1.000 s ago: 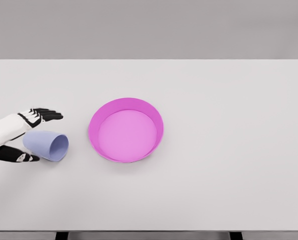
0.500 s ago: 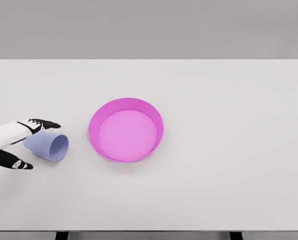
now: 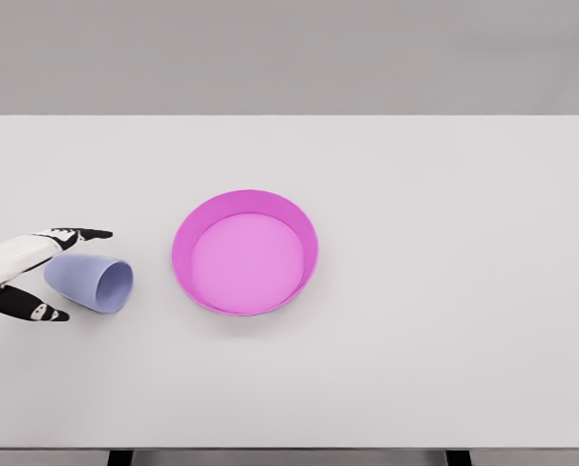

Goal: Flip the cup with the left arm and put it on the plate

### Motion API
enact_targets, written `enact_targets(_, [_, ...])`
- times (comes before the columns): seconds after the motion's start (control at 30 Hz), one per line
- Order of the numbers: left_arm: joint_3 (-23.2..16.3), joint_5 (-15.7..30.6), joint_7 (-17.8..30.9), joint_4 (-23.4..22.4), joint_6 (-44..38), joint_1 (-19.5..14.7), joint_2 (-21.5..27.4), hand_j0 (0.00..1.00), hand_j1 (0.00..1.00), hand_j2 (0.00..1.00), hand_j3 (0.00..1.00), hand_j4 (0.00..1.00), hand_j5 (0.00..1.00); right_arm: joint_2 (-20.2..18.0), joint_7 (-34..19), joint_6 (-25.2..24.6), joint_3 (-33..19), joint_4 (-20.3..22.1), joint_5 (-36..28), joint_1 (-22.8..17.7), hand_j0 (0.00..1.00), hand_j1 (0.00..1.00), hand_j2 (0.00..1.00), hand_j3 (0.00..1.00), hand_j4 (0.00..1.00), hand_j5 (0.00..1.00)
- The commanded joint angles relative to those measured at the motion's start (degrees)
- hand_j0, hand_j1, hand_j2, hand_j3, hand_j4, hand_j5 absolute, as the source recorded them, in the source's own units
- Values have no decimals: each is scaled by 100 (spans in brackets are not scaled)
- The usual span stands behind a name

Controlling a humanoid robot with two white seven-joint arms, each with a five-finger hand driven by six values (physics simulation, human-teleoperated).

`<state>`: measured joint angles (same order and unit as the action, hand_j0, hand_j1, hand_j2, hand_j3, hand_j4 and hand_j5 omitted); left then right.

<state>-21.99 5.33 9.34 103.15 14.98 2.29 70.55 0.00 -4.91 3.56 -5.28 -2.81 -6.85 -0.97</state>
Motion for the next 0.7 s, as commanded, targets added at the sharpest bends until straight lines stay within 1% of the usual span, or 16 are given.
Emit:
enact_targets(0.0, [2, 3, -3, -6, -48, 0, -129, 100, 100, 100, 100, 100, 100, 0, -1, 4, 0, 0, 0, 0, 100, 100, 100, 100, 100, 100])
enact_targets(0.07, [2, -6, -3, -6, -171, 0, -226, 100, 100, 100, 100, 100, 100, 0, -1, 4, 0, 0, 0, 0, 100, 100, 100, 100, 100, 100])
enact_targets(0.27, [2, -120, -3, -6, -198, -35, -410, 100, 100, 100, 100, 100, 100, 0, -1, 4, -8, 0, 0, 0, 100, 100, 100, 100, 100, 100])
enact_targets(0.57, [-16, -234, -12, -6, -373, -35, -542, 100, 100, 100, 100, 100, 100, 0, -1, 4, 0, 0, 0, 0, 100, 100, 100, 100, 100, 100])
enact_targets(0.67, [-16, -287, -12, -6, -479, -35, -657, 100, 100, 100, 100, 100, 100, 0, -1, -4, 0, 0, 0, 0, 100, 100, 100, 100, 100, 100])
